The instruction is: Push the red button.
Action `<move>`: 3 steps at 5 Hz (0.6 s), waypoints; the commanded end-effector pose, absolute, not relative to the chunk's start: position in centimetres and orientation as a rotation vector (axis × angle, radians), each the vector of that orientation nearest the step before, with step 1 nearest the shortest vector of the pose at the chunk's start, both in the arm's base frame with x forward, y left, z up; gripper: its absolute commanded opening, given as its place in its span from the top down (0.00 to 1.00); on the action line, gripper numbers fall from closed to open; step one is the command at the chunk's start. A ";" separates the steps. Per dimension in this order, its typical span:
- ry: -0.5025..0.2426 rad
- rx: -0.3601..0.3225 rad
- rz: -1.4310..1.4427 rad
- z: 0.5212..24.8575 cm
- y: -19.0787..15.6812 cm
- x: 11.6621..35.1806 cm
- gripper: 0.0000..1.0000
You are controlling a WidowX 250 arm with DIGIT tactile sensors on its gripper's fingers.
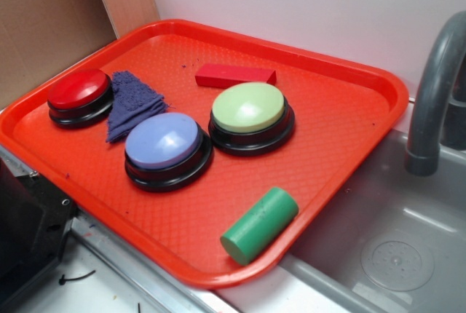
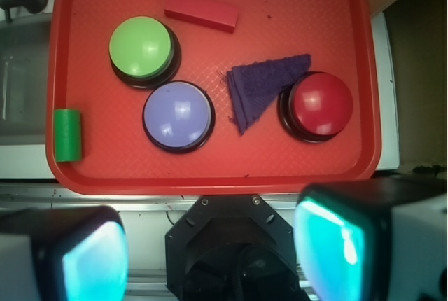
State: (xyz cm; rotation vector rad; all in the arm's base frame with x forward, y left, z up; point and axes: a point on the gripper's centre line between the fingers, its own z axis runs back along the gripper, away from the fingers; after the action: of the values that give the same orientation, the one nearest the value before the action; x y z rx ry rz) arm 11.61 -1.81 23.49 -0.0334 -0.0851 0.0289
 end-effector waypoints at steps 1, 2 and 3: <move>-0.085 -0.033 0.029 23.5 -1.8 11.6 0.00; -0.016 0.024 0.157 19.3 2.6 14.8 0.00; 0.019 0.062 0.263 14.3 6.6 17.1 0.00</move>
State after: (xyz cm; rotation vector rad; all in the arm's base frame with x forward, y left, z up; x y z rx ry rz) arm 17.05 6.13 13.55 0.0535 0.0536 0.2545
